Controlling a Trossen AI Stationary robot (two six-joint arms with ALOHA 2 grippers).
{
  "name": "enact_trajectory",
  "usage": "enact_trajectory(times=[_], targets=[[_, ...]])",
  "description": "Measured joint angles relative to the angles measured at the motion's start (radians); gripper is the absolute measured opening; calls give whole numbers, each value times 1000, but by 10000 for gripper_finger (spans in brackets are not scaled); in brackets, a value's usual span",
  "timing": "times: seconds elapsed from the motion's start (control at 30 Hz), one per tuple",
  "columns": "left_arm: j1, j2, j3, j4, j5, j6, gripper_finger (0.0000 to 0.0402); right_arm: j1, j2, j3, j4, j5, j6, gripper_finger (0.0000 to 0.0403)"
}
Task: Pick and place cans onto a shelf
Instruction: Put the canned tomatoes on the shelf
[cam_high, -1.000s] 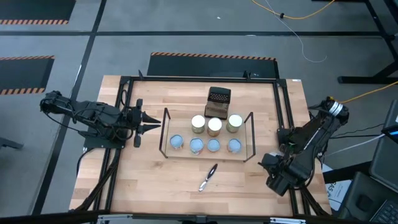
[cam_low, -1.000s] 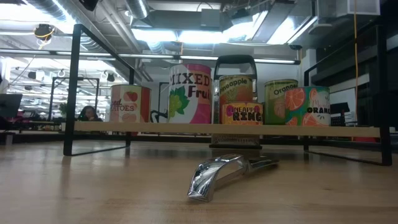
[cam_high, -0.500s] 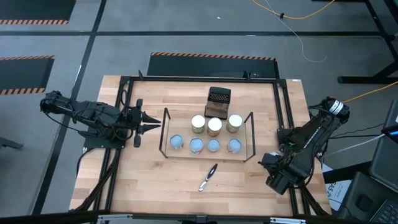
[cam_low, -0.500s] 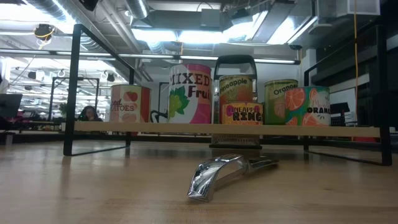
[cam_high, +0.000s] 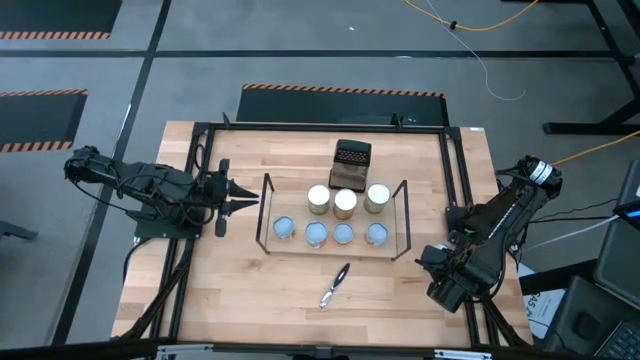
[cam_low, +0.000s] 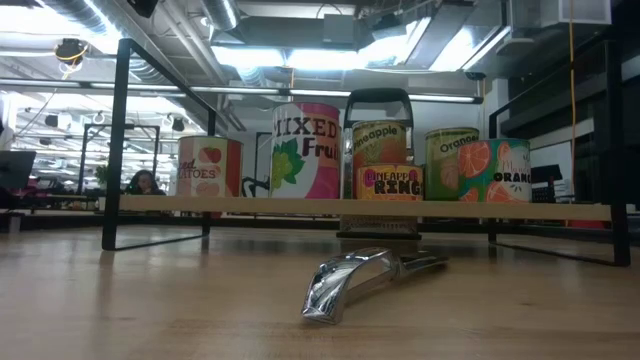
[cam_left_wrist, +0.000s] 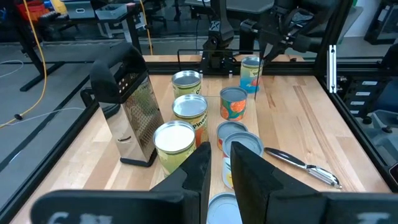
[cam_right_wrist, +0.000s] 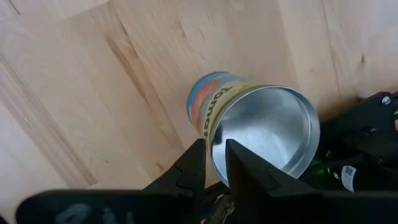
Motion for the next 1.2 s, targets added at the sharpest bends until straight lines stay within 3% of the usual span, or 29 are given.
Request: enact_trajectory(times=[0.43,0.67,0.87,1.2], targets=[[0,0,0,0,0,0,55,-1,-5,-70,39,-3,1,65],[0,0,0,0,0,0,55,-1,-2,-54,33,-3,0,10],[0,0,0,0,0,0,55,-1,-2,-51,31,-4,0,4],[0,0,0,0,0,0,55,-2,3,132,20,-17,-70,1]])
